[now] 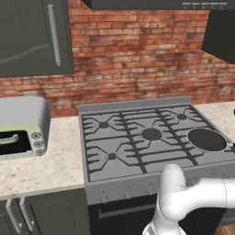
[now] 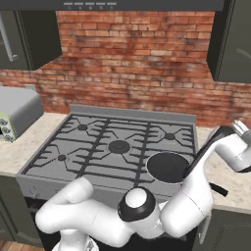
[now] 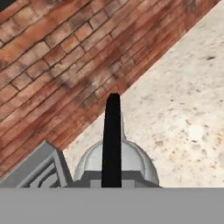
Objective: Pick the kettle from the counter and place it on a stove burner. Then turn the burner on.
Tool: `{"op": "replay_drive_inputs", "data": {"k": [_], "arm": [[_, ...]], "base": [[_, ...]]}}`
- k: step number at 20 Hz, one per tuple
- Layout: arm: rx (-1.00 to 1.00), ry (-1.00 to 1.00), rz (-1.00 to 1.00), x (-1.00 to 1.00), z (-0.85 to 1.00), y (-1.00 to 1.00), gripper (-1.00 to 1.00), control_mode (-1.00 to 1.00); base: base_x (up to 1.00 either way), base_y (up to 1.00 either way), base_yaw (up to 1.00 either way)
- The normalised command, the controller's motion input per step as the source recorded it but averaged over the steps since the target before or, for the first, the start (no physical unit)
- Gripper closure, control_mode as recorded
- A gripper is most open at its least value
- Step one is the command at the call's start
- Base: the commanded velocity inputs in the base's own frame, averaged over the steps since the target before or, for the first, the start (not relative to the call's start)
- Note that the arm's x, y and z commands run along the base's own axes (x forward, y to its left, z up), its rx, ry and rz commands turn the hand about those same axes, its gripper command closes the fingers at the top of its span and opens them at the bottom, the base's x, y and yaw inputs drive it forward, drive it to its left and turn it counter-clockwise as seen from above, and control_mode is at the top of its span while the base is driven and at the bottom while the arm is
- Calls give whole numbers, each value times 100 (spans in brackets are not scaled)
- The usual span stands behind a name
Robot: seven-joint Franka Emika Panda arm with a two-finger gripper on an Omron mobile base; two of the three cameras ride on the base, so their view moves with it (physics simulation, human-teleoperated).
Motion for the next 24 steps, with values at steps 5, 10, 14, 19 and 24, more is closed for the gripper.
{"op": "replay_drive_inputs", "data": {"k": [5,10,14,19,24], "arm": [[24,-39,0,-11,53,94,100,-100],[12,-30,0,-1,43,100,100,-100],[5,-22,0,0,25,100,100,-100],[1,-17,0,0,30,100,100,-100],[0,-9,0,0,43,100,100,-100]], "base": [[0,0,0],[0,0,0],[0,0,0],[0,0,0],[0,0,0]]}}
